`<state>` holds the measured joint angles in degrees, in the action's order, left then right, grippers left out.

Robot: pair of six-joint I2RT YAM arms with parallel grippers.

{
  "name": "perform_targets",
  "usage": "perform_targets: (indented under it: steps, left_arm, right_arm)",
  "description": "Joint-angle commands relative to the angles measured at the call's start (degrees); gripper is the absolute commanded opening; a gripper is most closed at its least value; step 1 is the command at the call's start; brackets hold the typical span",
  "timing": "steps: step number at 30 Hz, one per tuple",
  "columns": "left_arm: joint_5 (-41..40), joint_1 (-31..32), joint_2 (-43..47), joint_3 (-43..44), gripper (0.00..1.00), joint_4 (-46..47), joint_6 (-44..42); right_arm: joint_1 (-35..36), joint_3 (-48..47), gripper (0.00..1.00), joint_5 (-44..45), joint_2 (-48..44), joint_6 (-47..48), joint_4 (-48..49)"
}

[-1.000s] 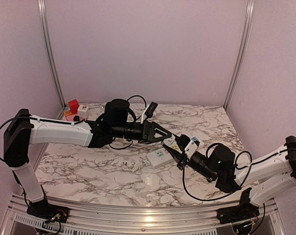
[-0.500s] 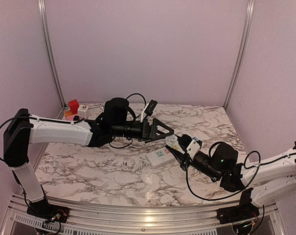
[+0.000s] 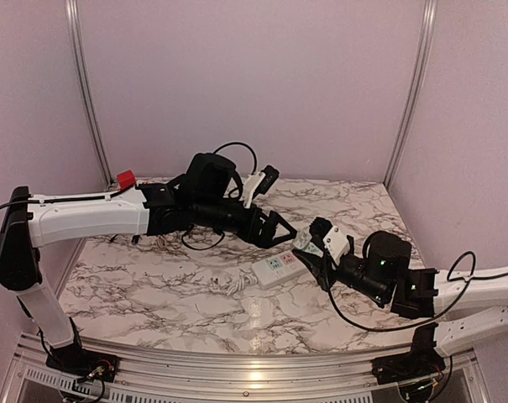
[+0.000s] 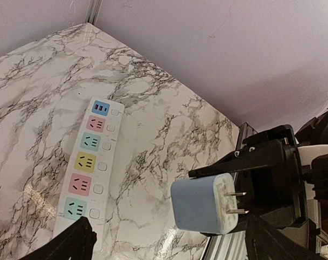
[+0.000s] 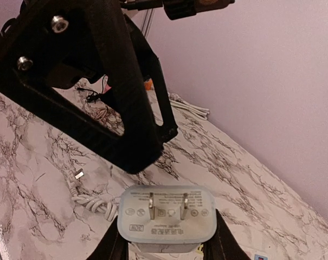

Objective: Insert the plug
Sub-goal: Pass from the left arm to the right, then pass from the right arm to the left

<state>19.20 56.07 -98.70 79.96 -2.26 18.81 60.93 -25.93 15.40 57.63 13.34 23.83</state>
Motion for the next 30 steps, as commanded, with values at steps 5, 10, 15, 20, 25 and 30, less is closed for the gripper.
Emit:
perform_targets:
  steps: [5, 10, 15, 20, 25, 30]
  left_arm:
    - [-4.2, 3.2, 0.2, 3.8, 0.99, -7.1, -6.2]
    - [-4.9, 4.4, -1.9, 6.0, 0.99, -9.6, -6.2]
    - [-6.8, 5.6, -5.1, 8.3, 0.96, -10.8, -6.2]
    - [-8.8, 6.1, -7.9, 10.9, 0.86, -12.1, -5.8]
    - [-10.2, 6.2, -9.1, 11.9, 0.76, -12.4, -6.1]
    - [-10.6, 6.2, -9.9, 12.8, 0.72, -12.9, -6.3]
  right_arm:
    - [0.5, -3.9, 0.0, 2.6, 2.0, -3.8, -7.8]
    - [0.5, -4.4, 0.0, 2.6, 2.3, -4.5, -7.7]
    - [0.5, -5.0, 0.0, 1.9, 2.6, -5.0, -7.6]
    - [0.5, -5.4, 0.0, 1.3, 2.8, -5.1, -7.9]
    - [0.4, -5.3, 0.0, 0.8, 2.7, -5.3, -8.2]
    - [0.5, -5.1, 0.0, -0.1, 2.6, -5.5, -8.0]
